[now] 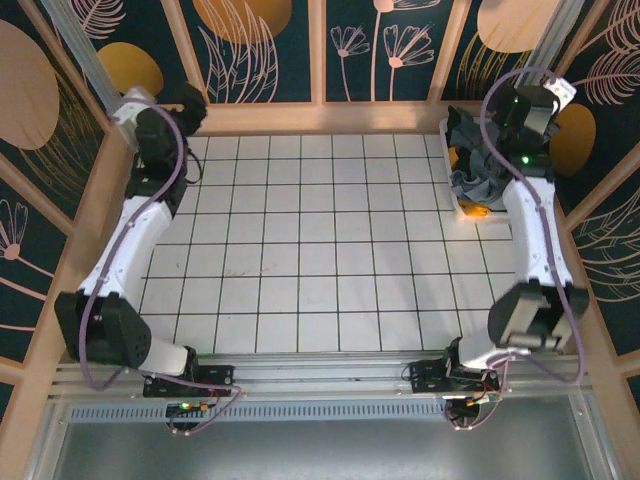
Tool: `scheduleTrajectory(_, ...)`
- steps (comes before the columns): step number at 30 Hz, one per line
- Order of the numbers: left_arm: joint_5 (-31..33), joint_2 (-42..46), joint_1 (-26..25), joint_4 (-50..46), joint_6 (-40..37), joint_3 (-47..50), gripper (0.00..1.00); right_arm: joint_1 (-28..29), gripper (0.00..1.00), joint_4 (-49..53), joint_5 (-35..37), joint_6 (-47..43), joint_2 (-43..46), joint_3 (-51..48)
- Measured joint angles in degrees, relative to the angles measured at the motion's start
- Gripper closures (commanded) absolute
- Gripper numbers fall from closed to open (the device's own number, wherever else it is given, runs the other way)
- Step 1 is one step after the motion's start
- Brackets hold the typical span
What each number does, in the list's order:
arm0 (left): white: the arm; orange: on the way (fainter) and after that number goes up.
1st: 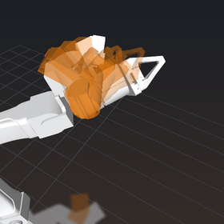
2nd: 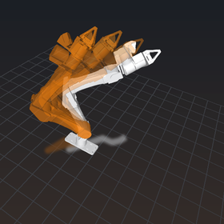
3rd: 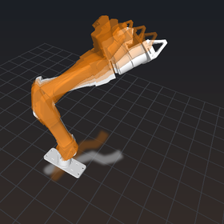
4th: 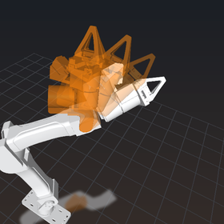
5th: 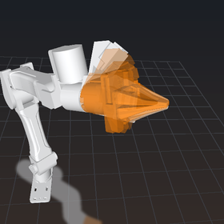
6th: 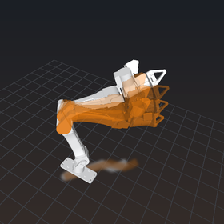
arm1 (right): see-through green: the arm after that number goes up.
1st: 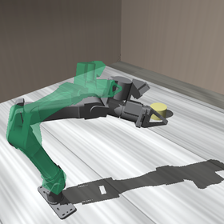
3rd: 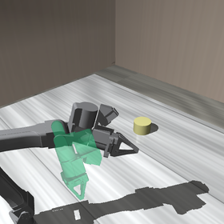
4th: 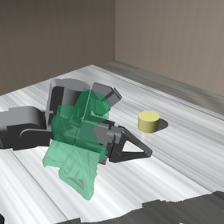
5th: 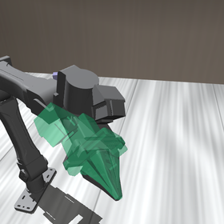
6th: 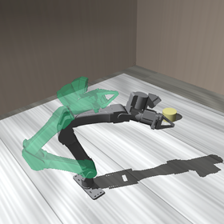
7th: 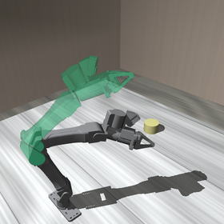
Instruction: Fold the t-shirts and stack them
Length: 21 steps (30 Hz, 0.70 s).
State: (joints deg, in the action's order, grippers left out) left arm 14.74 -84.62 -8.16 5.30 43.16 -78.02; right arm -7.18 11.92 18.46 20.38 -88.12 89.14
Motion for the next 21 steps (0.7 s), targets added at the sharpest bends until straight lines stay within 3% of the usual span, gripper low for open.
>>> scheduleTrajectory(3,-6.36,-3.96,-4.81,-3.69,-0.04,-1.49,0.08,-4.55,0.11,6.71,-3.02,0.13,-7.37,0.81)
scheduleTrajectory(5,-10.51,-5.49,-8.04,-5.44,0.04,-1.95,0.11,-6.97,0.21,9.97,-5.55,-0.24,-11.43,0.87)
scheduleTrajectory(10,-17.33,-5.88,-14.43,-7.13,0.35,-2.05,0.23,-10.19,0.66,15.39,-12.11,-0.17,-20.70,4.55)
scheduleTrajectory(12,-19.06,-5.86,-15.89,-7.28,0.74,-2.03,0.31,-10.32,0.92,15.52,-13.77,0.39,-21.79,4.79)
scheduleTrajectory(13,-19.58,-5.86,-16.24,-7.37,0.92,-2.03,0.34,-10.29,1.00,15.63,-14.27,0.76,-21.79,4.79)
scheduleTrajectory(17,-20.57,-5.27,-16.37,-8.20,1.11,-2.01,0.43,-9.99,1.00,13.97,-14.97,2.73,-18.51,3.56)
scheduleTrajectory(21,-20.26,-4.02,-16.33,-9.01,1.07,-2.01,0.46,-7.48,1.00,11.91,-13.46,3.39,-10.82,2.36)
